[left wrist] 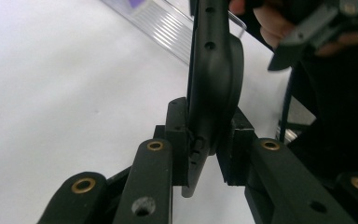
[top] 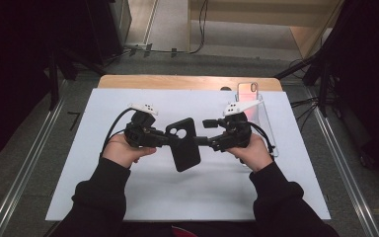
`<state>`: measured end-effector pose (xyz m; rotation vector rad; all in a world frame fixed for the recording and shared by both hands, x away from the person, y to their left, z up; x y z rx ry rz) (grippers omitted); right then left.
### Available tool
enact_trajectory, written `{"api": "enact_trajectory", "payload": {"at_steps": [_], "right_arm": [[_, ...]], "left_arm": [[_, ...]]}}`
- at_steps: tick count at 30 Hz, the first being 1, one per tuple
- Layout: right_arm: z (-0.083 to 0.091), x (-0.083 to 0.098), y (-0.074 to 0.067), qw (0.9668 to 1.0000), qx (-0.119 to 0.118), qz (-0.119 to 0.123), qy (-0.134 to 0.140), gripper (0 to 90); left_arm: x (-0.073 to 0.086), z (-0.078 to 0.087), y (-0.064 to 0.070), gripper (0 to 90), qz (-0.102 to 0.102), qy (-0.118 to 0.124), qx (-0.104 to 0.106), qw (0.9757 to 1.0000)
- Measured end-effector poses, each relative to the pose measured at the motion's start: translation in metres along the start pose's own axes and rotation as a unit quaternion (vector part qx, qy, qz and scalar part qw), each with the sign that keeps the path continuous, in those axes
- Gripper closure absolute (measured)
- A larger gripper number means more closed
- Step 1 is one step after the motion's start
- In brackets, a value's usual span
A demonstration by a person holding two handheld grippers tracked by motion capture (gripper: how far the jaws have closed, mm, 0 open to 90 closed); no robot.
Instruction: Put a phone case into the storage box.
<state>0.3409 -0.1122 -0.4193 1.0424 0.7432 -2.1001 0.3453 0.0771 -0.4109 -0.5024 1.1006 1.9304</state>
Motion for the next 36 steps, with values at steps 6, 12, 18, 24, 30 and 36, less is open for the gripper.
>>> {"api": "enact_trajectory", "payload": {"at_steps": [6, 12, 18, 24, 30, 36], "right_arm": [[-0.009, 0.004, -0.004, 0.9998, 0.009, -0.002, -0.017, 2.3], [-0.018, 0.009, -0.009, 0.9988, 0.031, -0.009, -0.036, 0.0], [-0.025, 0.013, -0.015, 0.9979, 0.057, -0.018, -0.025, 0.0], [-0.036, 0.017, -0.021, 0.9951, 0.093, -0.025, -0.025, 0.0], [-0.043, 0.019, -0.025, 0.9926, 0.113, -0.042, -0.016, 0.0], [-0.048, 0.02, -0.027, 0.9904, 0.129, -0.049, -0.01, 0.0]], "left_arm": [[-0.003, 0.005, -0.001, 76.4, 0.011, 0.008, -0.032, 0.9994], [-0.005, 0.006, -0.001, 76.4, 0.026, 0.018, -0.058, 0.9978], [-0.007, 0.008, -0.003, 76.4, 0.045, 0.023, -0.072, 0.9961], [-0.007, 0.008, -0.004, 76.4, 0.065, 0.026, -0.08, 0.9943], [-0.008, 0.005, -0.003, 76.4, 0.078, 0.026, -0.092, 0.9924], [-0.008, -0.004, -0.001, 76.3, 0.085, 0.021, -0.092, 0.9919]]}}
Point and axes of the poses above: each handheld gripper's, and its own axes: z roughly backward along the jaws, x roughly out of its underside, y roughly to its right, the point moved 6 cm from there along -z, roughly forward along the jaws, and after that the axes turned 11 degrees about x, right-handed, at the moved point
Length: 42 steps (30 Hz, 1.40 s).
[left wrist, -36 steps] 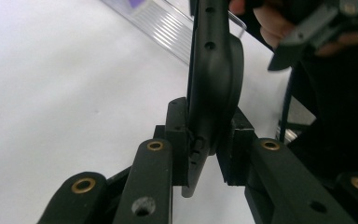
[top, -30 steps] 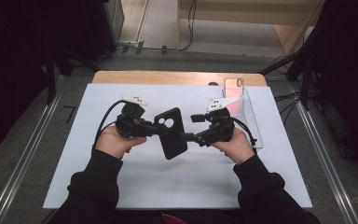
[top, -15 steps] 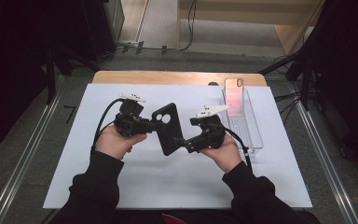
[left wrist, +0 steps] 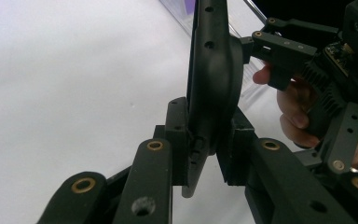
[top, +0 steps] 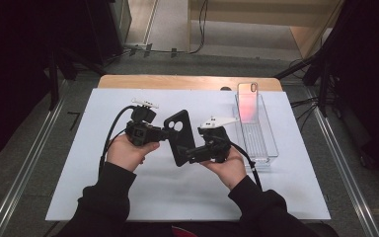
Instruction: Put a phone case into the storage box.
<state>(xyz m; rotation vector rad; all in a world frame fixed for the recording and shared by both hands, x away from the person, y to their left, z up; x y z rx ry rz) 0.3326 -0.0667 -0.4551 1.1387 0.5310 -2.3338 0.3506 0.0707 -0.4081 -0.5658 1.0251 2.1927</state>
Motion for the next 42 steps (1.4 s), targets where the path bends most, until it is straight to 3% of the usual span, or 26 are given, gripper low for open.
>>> {"api": "enact_trajectory", "payload": {"at_steps": [9, 15, 18, 27, 30, 37, 40, 42], "right_arm": [[-0.008, 0.002, -0.007, 1.0, 0.007, 0.0, -0.007, 0.0], [-0.011, 0.002, -0.007, 0.9997, 0.024, 0.001, -0.005, 0.0], [-0.01, 0.002, -0.005, 0.9996, 0.027, -0.002, 0.004, 11.0], [-0.01, 0.001, -0.006, 0.9998, 0.017, -0.004, 0.009, 12.8], [-0.009, 0.001, -0.006, 0.9998, 0.017, -0.002, 0.009, 12.9], [-0.013, 0.005, 0.001, 0.9997, 0.024, 0.0, -0.004, 12.7], [-0.014, 0.006, 0.006, 0.9996, 0.027, -0.005, -0.008, 12.7], [-0.014, 0.007, 0.011, 0.9995, 0.029, -0.009, -0.011, 12.7]], "left_arm": [[0.001, -0.008, 0.007, 76.2, -0.003, 0.001, 0.004, 1.0], [0.003, -0.017, 0.011, 76.2, -0.007, -0.008, 0.007, 0.9999], [0.003, -0.018, 0.012, 76.1, -0.007, -0.008, 0.005, 0.9999], [0.002, -0.015, 0.014, 74.8, -0.007, -0.003, 0.011, 0.9999], [-0.002, -0.009, 0.016, 65.0, -0.012, 0.016, 0.006, 0.9998], [-0.006, 0.003, 0.016, 48.2, -0.003, 0.021, 0.02, 0.9996], [-0.006, 0.006, 0.016, 40.4, -0.021, 0.027, 0.027, 0.999], [-0.005, 0.007, 0.015, 37.4, -0.037, 0.026, 0.02, 0.9988]]}}
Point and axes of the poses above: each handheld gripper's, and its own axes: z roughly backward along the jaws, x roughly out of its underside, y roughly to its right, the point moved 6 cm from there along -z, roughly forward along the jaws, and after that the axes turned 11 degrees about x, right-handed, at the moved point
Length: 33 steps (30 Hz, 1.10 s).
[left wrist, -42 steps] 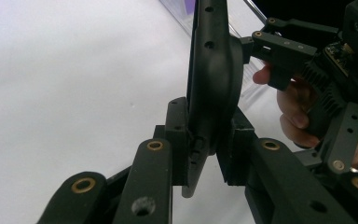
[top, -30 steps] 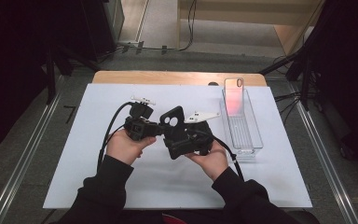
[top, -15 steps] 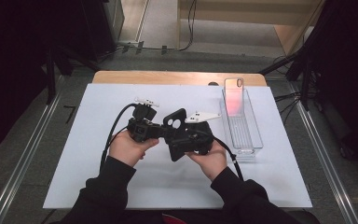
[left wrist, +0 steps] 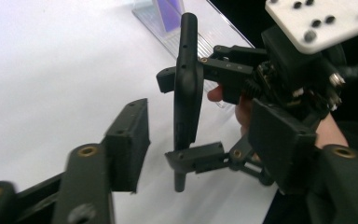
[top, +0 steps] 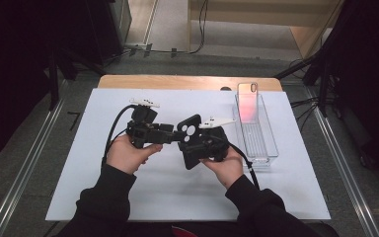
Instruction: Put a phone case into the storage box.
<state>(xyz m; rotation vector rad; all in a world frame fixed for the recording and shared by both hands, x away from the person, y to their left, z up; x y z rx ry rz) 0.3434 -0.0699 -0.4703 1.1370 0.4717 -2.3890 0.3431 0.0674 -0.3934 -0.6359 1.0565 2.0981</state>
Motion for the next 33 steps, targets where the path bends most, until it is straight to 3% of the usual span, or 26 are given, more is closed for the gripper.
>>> {"api": "enact_trajectory", "payload": {"at_steps": [4, 7, 16, 21, 30, 33], "right_arm": [[0.002, 0.001, 0.007, 1.0, -0.005, -0.006, -0.004, 12.7], [0.004, 0.001, 0.011, 1.0, -0.004, -0.007, -0.004, 12.7], [0.008, 0.0, 0.018, 0.9999, -0.011, -0.005, -0.009, 12.6], [0.01, 0.0, 0.02, 0.9999, -0.012, -0.002, -0.01, 12.6], [0.018, -0.005, 0.022, 0.9998, -0.02, -0.001, -0.004, 12.6], [0.02, -0.006, 0.023, 0.9997, -0.023, 0.001, -0.004, 12.6]], "left_arm": [[0.005, 0.0, -0.004, 33.6, -0.02, -0.01, -0.005, 0.9997], [0.009, -0.001, -0.007, 31.2, -0.031, -0.016, 0.006, 0.9994], [0.033, -0.006, -0.024, 31.0, -0.032, -0.031, 0.028, 0.9986], [0.045, -0.009, -0.031, 31.0, -0.026, -0.043, 0.026, 0.9984], [0.073, -0.013, -0.038, 30.9, -0.051, -0.069, 0.009, 0.9963], [0.08, -0.011, -0.04, 30.9, -0.042, -0.064, 0.017, 0.9969]]}}
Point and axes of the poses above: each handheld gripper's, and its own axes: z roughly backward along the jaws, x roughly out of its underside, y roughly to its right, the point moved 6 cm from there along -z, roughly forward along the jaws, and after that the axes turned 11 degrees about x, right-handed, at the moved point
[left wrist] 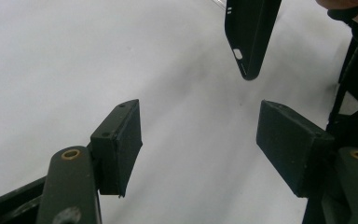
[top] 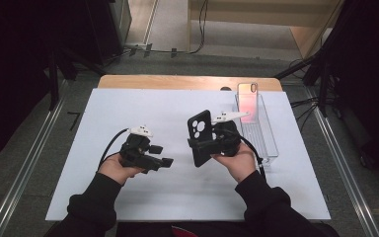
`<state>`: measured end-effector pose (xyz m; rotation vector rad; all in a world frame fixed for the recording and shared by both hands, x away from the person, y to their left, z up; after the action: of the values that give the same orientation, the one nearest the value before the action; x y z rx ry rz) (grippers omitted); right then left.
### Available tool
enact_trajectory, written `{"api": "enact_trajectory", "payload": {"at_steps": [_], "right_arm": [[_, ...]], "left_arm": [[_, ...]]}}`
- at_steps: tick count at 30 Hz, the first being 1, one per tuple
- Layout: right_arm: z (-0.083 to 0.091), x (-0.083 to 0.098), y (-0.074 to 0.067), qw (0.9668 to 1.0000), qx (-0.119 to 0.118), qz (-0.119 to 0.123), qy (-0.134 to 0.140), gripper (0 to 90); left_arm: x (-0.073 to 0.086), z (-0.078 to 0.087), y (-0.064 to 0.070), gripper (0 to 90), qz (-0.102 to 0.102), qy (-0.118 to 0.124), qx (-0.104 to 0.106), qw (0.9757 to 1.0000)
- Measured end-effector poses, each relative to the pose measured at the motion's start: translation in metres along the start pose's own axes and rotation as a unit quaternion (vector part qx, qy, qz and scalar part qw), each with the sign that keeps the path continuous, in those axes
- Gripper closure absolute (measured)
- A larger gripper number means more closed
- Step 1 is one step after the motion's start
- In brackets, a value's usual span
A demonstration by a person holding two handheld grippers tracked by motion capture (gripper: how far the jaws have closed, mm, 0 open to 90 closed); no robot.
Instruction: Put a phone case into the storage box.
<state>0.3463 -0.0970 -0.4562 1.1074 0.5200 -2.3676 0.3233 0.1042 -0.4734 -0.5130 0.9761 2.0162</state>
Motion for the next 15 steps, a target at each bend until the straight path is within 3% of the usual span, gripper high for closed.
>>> {"api": "enact_trajectory", "payload": {"at_steps": [4, 15], "right_arm": [[0.003, -0.002, 0.002, 1.0, -0.004, 0.0, 0.001, 12.6], [0.014, -0.009, 0.01, 0.9999, -0.01, 0.009, -0.004, 12.6]], "left_arm": [[0.008, 0.003, -0.002, 30.9, 0.003, -0.001, -0.009, 1.0], [0.022, 0.003, 0.001, 30.9, 0.01, -0.002, -0.005, 0.9999]]}}
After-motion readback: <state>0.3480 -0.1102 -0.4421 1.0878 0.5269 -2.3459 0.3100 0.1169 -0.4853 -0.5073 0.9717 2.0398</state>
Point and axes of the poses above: each handheld gripper's, and its own axes: z roughly backward along the jaws, x roughly out of its underside, y roughly to its right, the point moved 6 cm from there along -z, roughly forward along the jaws, and after that the axes turned 11 degrees about x, right-handed, at the moved point
